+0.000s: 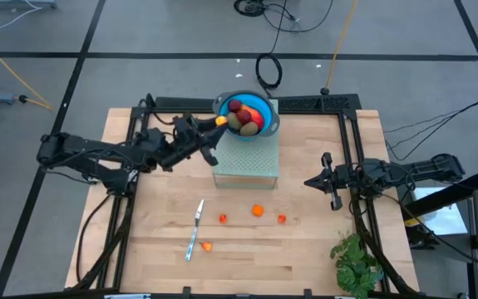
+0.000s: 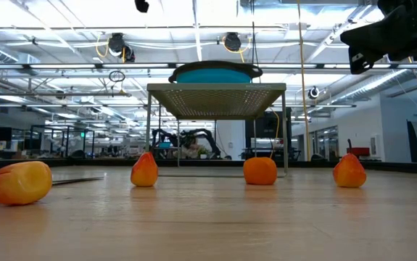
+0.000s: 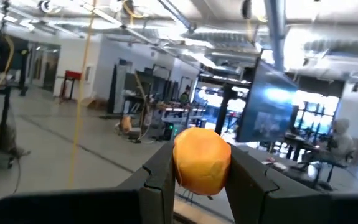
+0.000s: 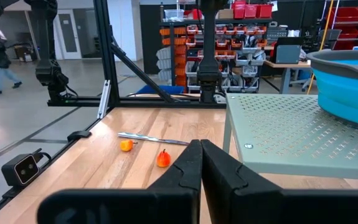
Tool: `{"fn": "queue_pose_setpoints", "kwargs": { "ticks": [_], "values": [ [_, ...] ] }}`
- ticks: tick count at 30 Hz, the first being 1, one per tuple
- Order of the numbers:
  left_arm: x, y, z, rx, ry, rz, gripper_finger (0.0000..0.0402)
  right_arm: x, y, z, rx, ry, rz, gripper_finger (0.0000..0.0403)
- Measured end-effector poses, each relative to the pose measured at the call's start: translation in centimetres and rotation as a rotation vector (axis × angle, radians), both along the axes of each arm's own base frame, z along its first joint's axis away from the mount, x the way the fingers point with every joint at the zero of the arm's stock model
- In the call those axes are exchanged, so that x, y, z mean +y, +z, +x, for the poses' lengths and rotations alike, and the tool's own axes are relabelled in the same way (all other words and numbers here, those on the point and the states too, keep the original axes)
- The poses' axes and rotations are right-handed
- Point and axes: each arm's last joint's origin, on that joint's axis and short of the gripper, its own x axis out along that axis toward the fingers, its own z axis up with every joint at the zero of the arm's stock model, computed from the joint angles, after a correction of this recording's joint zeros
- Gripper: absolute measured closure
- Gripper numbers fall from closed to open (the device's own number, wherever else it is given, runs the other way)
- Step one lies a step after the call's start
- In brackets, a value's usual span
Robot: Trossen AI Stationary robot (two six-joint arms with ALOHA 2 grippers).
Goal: Pick & Place Fruit
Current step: Put the left Pear into the blue strainer bowl on the shelf
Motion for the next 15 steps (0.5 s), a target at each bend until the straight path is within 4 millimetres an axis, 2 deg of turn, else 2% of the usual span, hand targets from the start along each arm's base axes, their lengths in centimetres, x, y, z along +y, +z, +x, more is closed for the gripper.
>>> {"fn": "queue_pose_setpoints", "kwargs": {
  "ticks": [3,9,15],
  "values": [
    [0.8,0.3,0.3,0.054,0.018,-0.028,0.0298,0.0,0.0,0.0,0.000,0.000,0.000,0.0403],
    [2.2,2.5,1.1,0.267,0.065,-0.043,0.0298,0.0,0.0,0.0,0.001,0.000,0.000,0.0403],
    [3.7,4.6,3.1,0.363,0.116,-0.034,0.0298,0.0,0.0,0.0,0.000,0.000,0.000,0.0403]
  ]
}}
